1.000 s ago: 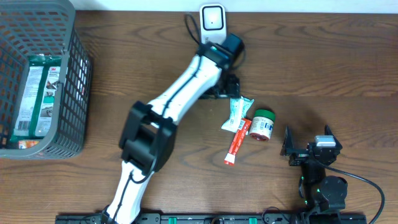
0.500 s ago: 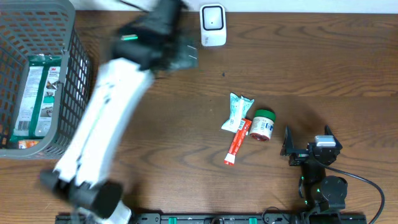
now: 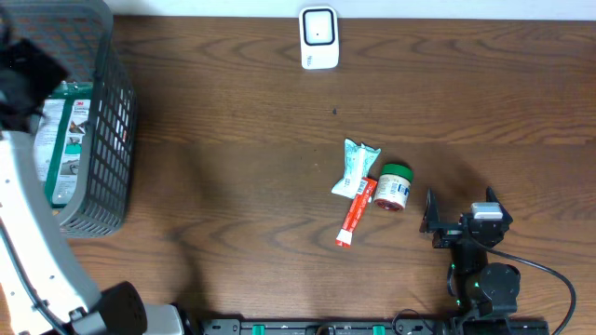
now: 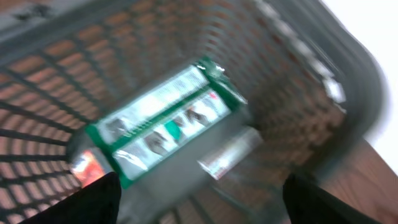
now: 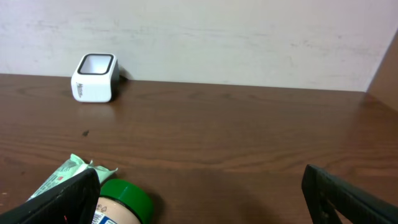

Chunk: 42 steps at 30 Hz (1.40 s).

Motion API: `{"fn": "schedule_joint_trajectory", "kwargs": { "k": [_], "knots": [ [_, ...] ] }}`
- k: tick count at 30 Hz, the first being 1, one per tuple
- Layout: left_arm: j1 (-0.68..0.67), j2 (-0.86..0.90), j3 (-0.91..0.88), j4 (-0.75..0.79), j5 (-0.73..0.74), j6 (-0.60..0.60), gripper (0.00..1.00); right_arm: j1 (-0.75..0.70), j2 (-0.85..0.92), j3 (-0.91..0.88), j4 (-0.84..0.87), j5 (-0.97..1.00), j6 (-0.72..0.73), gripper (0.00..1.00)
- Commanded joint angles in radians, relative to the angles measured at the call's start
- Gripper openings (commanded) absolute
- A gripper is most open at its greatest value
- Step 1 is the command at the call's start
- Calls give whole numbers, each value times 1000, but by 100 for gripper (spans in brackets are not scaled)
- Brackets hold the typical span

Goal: Scan the item barcode

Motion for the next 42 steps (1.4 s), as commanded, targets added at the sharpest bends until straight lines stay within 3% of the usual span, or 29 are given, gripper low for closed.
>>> {"fn": "schedule_joint_trajectory", "kwargs": {
  "k": [1,5,10,21,24,42],
  "knots": [
    [91,62,5,28,86,128,85,2,0,-1,-4,-1,-5,99],
    [132,134,5,75,206,260,88,2,0,-1,-4,-1,-5,99],
    [137,219,5,117,210,407,90,2,0,-1,-4,-1,-5,99],
    [136,399,5,99,356,451,91,2,0,-1,-4,-1,-5,99],
    [136,445,5,99,420,515,91,2,0,-1,-4,-1,-5,99],
    [133,499,-16,87,430,789,92,2,0,-1,-4,-1,-5,99]
  ]
}}
